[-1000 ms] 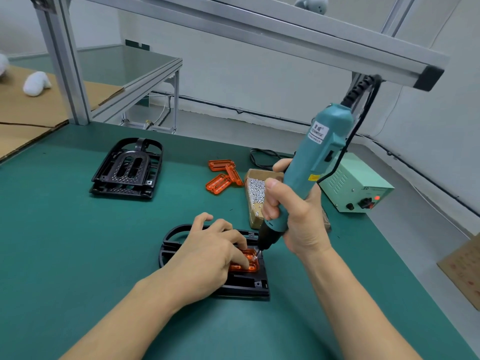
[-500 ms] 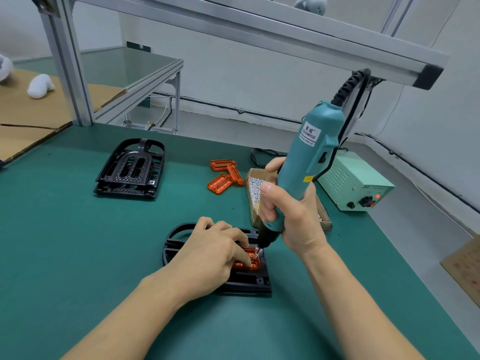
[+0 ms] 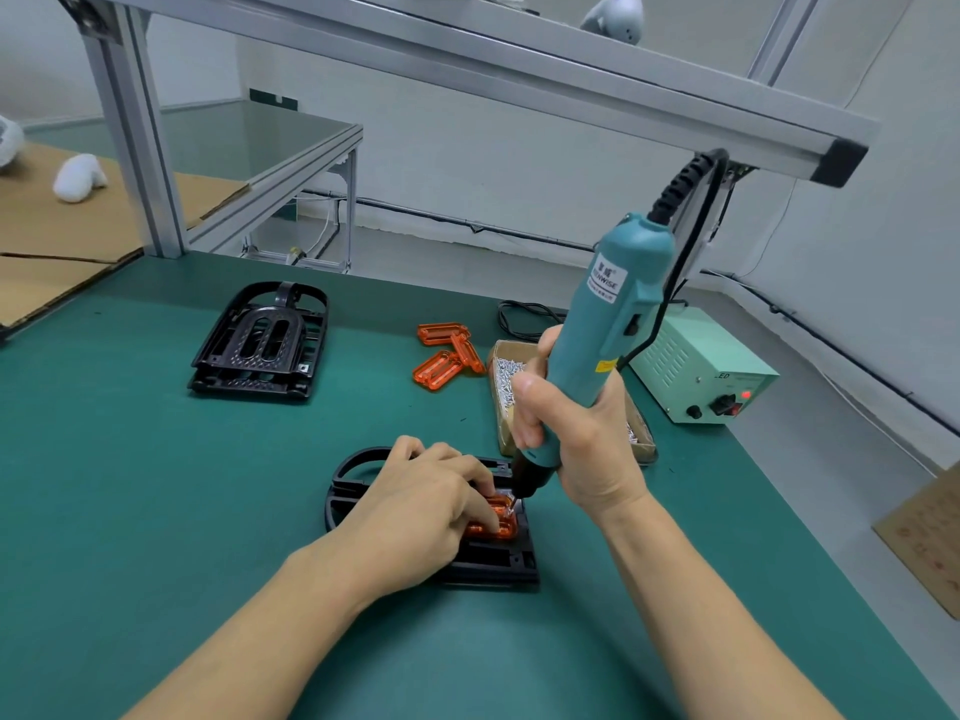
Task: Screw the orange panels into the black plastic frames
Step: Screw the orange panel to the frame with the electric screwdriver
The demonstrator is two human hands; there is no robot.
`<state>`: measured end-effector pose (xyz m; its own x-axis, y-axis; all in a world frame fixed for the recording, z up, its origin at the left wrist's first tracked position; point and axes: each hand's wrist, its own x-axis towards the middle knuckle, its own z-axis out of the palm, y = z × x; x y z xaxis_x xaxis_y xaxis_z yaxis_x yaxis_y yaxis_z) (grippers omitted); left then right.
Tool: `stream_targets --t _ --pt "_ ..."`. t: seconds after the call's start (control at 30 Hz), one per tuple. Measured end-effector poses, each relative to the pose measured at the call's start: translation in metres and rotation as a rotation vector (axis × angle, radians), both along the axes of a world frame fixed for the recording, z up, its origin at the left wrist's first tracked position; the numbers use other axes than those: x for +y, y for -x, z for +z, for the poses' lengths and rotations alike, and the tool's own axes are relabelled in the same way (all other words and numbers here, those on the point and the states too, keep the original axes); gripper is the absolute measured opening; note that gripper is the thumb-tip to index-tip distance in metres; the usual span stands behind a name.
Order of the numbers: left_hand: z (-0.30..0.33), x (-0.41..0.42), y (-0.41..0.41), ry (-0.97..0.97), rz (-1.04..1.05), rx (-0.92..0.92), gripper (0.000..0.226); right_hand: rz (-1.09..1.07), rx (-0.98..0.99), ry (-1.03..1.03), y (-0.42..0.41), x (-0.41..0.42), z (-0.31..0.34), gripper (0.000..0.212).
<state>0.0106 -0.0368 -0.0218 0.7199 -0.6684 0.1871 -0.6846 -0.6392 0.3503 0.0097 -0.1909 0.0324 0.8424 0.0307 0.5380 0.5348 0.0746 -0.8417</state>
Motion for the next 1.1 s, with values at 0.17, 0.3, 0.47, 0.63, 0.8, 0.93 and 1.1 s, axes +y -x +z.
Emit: stream_targets --t 0.17,0.3,0.47,0.63,0.8,0.93,1.1 --pt "0.0 -0.001 0.0 -0.001 0.013 0.004 0.039 0.087 0.028 -0.033 -0.001 -0.003 0.0 0.022" --pt "-0.001 -0.002 0.0 -0.007 0.012 0.012 0.04 0.107 0.05 -0.064 -0.001 -0.005 -0.001 0.021" --pt "-0.002 -0.001 -0.001 0.005 0.015 0.009 0.041 0.146 0.06 -0.064 0.0 -0.005 0.0 0.02" --pt "-0.003 -0.001 0.0 0.023 0.01 -0.001 0.041 0.157 0.063 0.007 -0.002 -0.002 0.0 0.021" --pt "-0.003 0.0 0.001 0.035 0.011 0.006 0.04 0.132 0.026 -0.067 -0.001 -0.005 0.011 0.026" --pt "-0.001 -0.001 0.002 0.048 0.015 0.023 0.038 -0.011 -0.042 -0.329 0.0 -0.025 0.031 0.029" --pt "0.003 -0.003 0.003 0.085 0.036 0.053 0.028 -0.292 -0.117 -0.554 0.005 -0.04 0.023 0.024"
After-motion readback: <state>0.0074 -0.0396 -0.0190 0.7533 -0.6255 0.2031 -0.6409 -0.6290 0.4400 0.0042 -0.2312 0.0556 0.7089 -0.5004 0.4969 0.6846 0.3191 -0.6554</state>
